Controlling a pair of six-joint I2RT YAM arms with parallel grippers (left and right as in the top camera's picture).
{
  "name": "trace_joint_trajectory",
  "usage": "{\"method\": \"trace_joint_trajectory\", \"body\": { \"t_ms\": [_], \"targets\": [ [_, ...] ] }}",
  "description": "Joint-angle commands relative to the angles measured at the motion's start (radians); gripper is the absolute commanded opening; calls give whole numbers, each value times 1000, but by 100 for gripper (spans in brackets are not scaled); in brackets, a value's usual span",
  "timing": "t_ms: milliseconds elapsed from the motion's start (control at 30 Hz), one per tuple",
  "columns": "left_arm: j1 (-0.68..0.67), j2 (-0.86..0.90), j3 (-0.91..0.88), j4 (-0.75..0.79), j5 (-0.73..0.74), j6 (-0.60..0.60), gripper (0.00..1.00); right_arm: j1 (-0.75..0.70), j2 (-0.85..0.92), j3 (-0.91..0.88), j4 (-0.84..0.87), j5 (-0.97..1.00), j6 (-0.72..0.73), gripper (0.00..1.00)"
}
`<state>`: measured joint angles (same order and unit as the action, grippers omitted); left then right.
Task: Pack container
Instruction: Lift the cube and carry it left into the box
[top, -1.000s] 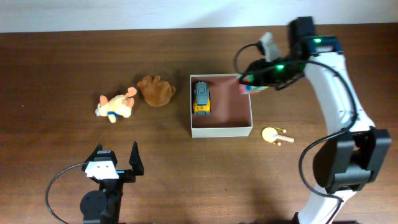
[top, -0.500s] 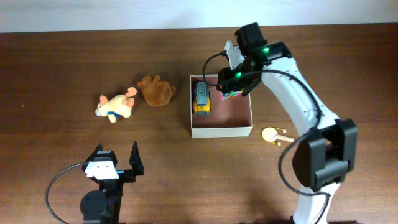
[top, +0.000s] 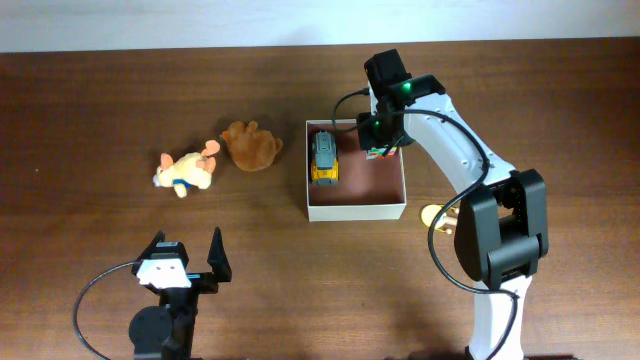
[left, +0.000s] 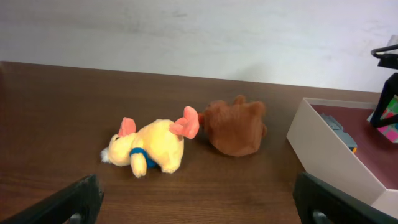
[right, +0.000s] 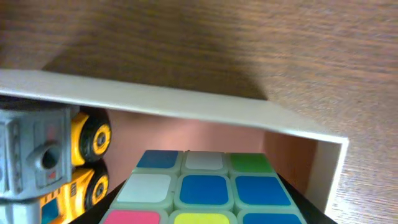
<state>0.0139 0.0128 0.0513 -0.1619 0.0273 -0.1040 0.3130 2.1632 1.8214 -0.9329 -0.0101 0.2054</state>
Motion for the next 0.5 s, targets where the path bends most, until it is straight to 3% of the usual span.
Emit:
{"method": "trace_joint_trajectory", "body": {
  "t_ms": [0, 467],
  "targets": [
    [4, -8, -5, 1, 11, 16, 99, 8, 5, 13, 10, 48, 13, 58],
    [4, -8, -5, 1, 11, 16, 99, 11, -8, 18, 20, -89, -7, 66]
  ]
}}
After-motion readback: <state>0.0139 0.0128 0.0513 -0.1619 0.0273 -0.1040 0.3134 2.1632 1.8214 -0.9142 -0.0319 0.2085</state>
